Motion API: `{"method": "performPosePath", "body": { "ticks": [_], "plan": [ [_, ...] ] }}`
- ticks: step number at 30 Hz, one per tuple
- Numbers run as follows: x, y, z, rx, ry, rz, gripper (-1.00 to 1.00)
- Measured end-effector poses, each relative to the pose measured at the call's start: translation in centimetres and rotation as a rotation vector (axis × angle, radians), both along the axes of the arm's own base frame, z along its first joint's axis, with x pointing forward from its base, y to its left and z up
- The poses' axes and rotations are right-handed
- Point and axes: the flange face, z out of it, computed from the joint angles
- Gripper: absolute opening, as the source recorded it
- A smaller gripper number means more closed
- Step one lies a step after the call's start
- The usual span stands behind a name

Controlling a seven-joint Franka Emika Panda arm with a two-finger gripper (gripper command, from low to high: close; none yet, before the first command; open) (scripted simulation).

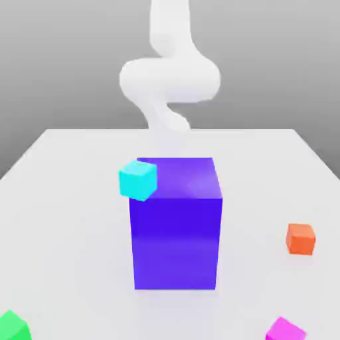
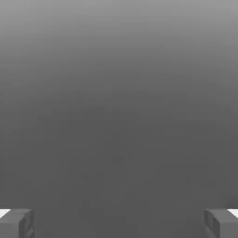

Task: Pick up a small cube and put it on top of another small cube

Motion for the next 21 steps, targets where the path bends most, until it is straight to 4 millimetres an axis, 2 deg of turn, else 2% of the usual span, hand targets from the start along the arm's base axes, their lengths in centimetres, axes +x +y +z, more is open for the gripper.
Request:
{"method": "performPosePath", "body": {
  "ticks": [5,11,16,21],
  "plan": [
    [6.0,2.6,-6.7,0.008,0.122,-0.124,0.00],
    [11.4,5.4,-15.7,0.029,0.249,-0.251,0.00],
    [14.3,7.6,-23.9,0.058,0.347,-0.347,0.00],
    [15.6,10.3,-31.9,0.104,0.442,-0.431,0.00]
  ]
}}
